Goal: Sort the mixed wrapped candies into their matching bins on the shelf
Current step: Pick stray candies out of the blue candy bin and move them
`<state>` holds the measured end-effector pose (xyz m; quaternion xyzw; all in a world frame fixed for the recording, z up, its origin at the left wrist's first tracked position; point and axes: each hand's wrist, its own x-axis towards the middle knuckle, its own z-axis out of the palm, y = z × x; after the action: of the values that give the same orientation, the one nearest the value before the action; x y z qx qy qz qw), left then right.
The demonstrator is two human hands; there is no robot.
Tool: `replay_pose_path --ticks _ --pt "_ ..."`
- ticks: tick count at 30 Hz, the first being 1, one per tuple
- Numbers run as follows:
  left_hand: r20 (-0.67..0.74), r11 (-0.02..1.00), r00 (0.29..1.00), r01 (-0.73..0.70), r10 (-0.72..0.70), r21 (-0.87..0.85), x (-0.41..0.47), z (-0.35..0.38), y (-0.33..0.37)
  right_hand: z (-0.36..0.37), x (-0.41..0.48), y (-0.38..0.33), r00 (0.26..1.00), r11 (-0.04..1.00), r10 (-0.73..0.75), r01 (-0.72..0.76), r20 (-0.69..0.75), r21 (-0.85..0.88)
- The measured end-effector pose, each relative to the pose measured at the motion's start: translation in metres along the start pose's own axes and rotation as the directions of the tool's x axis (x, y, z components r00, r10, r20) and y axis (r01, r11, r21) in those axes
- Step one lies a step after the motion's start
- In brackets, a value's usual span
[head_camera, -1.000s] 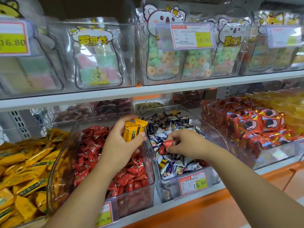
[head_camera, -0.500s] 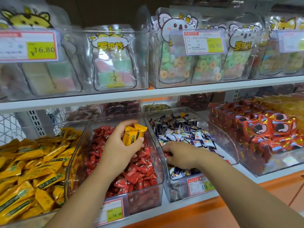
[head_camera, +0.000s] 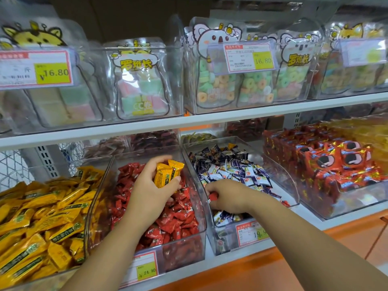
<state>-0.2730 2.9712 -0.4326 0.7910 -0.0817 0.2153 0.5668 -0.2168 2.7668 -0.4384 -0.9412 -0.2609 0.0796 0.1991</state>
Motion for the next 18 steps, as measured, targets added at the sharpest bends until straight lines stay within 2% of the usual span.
replay_pose_path --ticks 3,7,10,18 --pt "-0.007 1.000 1.000 -0.005 0.005 0.010 0.000 0.000 0.000 -0.005 -0.007 0.003 0.998 0.975 0.029 -0.017 -0.048 0.223" --pt "-0.011 1.000 1.000 -0.007 0.007 0.006 0.001 0.000 -0.001 -0.021 -0.019 0.008 0.980 0.879 0.104 -0.011 -0.170 0.477" --pt "-0.011 1.000 1.000 -0.008 0.008 -0.006 0.003 0.002 -0.003 -0.033 -0.027 0.017 0.959 0.818 0.199 -0.050 -0.201 0.573" --pt "0.010 1.000 1.000 -0.009 0.009 0.002 0.004 0.007 -0.001 -0.034 -0.031 0.023 0.951 0.714 0.241 -0.037 -0.195 0.700"
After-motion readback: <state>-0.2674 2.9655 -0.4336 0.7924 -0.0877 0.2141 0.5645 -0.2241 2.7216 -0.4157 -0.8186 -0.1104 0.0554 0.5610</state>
